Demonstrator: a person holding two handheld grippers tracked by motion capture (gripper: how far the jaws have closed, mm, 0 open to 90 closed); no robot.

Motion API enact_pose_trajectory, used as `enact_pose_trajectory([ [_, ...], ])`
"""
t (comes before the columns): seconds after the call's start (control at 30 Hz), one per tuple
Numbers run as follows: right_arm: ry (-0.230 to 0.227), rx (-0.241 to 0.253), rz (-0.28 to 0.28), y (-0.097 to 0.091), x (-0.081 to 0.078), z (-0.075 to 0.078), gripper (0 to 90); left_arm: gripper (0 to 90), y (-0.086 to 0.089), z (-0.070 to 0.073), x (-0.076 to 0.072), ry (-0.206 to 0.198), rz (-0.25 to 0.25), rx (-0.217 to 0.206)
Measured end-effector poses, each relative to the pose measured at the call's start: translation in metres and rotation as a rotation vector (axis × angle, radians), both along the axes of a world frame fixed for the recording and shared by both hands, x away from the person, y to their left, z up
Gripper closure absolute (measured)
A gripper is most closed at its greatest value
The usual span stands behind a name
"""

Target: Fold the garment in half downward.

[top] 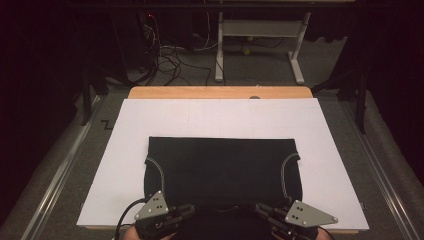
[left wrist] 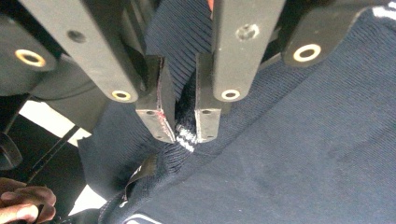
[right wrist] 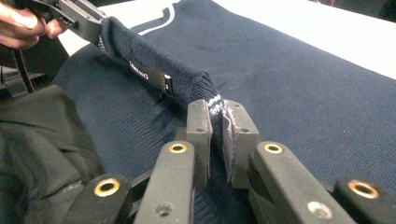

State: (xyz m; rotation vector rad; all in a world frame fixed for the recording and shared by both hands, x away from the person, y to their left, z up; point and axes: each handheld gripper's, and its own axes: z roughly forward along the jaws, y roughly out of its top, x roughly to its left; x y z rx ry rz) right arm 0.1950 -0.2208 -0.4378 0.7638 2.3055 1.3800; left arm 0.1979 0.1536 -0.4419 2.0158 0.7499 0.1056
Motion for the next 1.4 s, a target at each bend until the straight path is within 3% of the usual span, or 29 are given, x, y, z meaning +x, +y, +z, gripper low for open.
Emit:
enact_pose_trajectory([
  [0.4, -0.009, -0.009, 0.012, -0.006, -0.018, 0.000, 84.1, 75.6, -0.002, 0.002, -0.019, -0.029, -0.028, 0.014],
  [0.93, 0.001, -0.035, 0.045, -0.005, -0.029, -0.003, 82.2, 75.1, 0.000, -0.002, -0.029, -0.025, -0.046, 0.035],
  [1.03, 0.019, -0.021, 0.036, -0.005, -0.027, -0.003, 67.4, 65.7, 0.003, -0.003, -0.027, -0.018, -0.034, 0.012],
  [1.1, 0.025, -0.005, 0.031, -0.007, -0.026, -0.002, 63.2, 58.6, 0.004, -0.002, -0.026, -0.019, -0.013, 0.004],
  [1.4, 0.039, 0.014, -0.019, -0.012, -0.020, -0.005, 56.1, 47.1, 0.014, -0.006, -0.017, -0.011, 0.059, 0.001],
])
